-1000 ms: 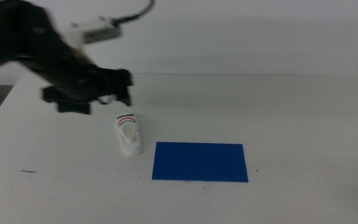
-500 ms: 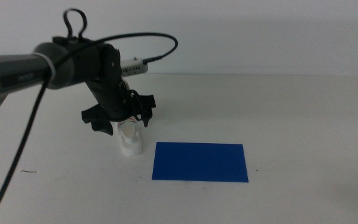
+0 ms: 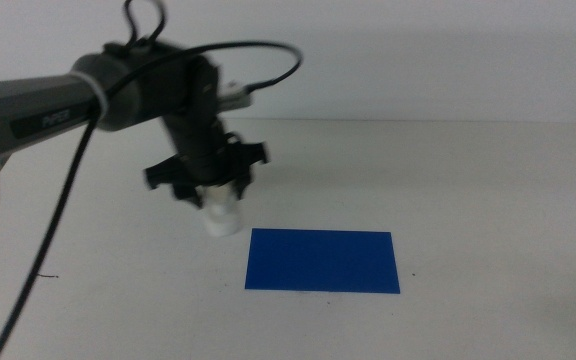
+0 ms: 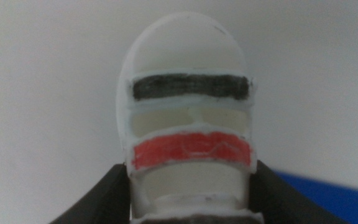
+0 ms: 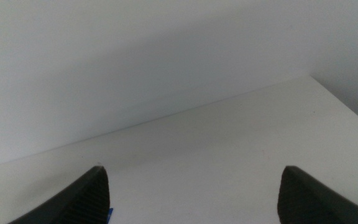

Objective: Use one arm to grab the shoe from the table and place it on the mat.

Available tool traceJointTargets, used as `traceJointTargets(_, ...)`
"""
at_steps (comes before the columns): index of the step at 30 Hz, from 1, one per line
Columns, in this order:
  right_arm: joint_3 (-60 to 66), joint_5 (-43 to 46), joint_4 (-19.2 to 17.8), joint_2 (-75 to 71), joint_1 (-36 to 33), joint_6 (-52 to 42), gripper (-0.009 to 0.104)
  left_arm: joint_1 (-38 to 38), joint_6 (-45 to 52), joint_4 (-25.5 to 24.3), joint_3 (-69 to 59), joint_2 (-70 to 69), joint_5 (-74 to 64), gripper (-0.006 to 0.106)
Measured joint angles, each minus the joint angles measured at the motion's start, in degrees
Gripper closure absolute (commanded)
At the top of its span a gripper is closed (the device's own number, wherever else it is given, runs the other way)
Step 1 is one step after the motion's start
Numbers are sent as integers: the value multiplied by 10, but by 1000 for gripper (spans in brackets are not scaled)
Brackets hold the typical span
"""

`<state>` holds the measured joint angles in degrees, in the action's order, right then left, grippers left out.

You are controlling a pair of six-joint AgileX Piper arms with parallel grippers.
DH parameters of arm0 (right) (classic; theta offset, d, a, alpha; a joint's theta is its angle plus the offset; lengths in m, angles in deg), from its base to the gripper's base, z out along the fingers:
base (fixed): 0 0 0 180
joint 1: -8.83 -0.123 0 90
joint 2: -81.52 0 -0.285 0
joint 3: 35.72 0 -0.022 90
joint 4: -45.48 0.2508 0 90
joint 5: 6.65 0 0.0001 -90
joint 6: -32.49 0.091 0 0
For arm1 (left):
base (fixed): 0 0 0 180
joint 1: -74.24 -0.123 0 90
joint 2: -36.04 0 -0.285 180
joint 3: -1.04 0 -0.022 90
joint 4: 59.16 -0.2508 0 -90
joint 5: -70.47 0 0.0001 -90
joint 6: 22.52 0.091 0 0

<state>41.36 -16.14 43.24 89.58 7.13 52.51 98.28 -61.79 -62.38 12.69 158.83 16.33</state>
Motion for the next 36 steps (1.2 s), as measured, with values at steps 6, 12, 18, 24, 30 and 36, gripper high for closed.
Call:
traceJointTargets(6, 0, 0, 0, 0, 0, 0, 16, 115, -75, -6, 80, -1, -67, 85)
traceJointTargets(12, 0, 0, 0, 0, 0, 0, 16, 217, -203, -34, 87, 15, -72, 84)
traceJointTargets(18, 0, 0, 0, 0, 0, 0, 16, 231, -230, -65, 87, 17, -74, 84)
traceJointTargets(24, 0, 0, 0, 0, 0, 0, 16, 231, -234, -80, 87, 17, -76, 84)
traceJointTargets(30, 0, 0, 0, 0, 0, 0, 16, 221, -234, -80, 87, 24, -75, 84)
traceJointTargets(36, 0, 0, 0, 0, 0, 0, 16, 204, -227, -72, 88, 53, -71, 84)
